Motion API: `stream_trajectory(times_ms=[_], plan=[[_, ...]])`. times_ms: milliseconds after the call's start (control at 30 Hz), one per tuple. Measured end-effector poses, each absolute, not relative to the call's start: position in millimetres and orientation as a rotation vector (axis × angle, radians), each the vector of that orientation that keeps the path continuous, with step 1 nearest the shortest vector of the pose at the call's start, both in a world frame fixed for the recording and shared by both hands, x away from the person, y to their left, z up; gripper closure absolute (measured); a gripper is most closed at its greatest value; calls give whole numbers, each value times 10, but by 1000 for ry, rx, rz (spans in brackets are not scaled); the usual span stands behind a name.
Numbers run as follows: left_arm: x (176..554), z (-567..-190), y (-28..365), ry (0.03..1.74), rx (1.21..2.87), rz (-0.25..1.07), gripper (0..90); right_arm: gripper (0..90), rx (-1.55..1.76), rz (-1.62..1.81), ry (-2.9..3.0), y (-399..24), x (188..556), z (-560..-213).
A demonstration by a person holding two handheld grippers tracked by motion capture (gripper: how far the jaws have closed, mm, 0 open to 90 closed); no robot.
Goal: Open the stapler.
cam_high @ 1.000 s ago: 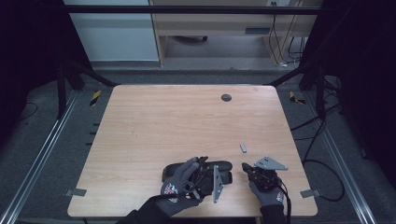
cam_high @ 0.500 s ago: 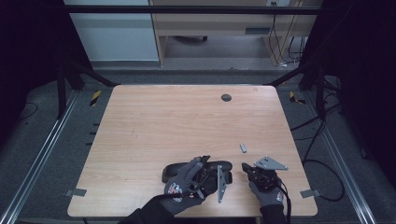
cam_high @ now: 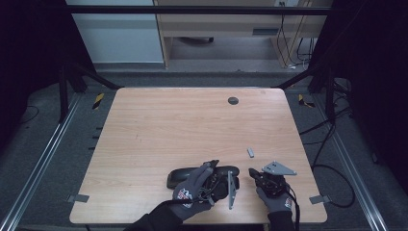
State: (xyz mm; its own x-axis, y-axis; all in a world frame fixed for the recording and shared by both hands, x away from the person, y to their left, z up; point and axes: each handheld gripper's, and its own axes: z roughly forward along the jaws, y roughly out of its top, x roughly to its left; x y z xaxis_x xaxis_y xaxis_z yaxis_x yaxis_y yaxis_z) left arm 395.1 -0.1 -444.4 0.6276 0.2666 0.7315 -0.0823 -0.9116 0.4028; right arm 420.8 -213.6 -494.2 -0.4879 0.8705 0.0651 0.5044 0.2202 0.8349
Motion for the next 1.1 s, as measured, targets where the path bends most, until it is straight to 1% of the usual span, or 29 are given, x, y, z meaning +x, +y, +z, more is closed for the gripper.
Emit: stream_trajectory(times_ms=[200,633,833,1100], plan=[[3959,-4457,-41,139,2462,1208,327,900,1271,1179,2085,-2135,4209,-4943],[3993,-4476,-105,128,2474,1238,381,900,1266,1191,2102,-2114,4206,-4955],[3974,-4488,-125,105,2483,1255,428,900,1252,1222,2132,-2049,4186,-4960],[3951,-4503,-143,97,2485,1273,462,900,1234,1259,2165,-1980,4165,-4984]])
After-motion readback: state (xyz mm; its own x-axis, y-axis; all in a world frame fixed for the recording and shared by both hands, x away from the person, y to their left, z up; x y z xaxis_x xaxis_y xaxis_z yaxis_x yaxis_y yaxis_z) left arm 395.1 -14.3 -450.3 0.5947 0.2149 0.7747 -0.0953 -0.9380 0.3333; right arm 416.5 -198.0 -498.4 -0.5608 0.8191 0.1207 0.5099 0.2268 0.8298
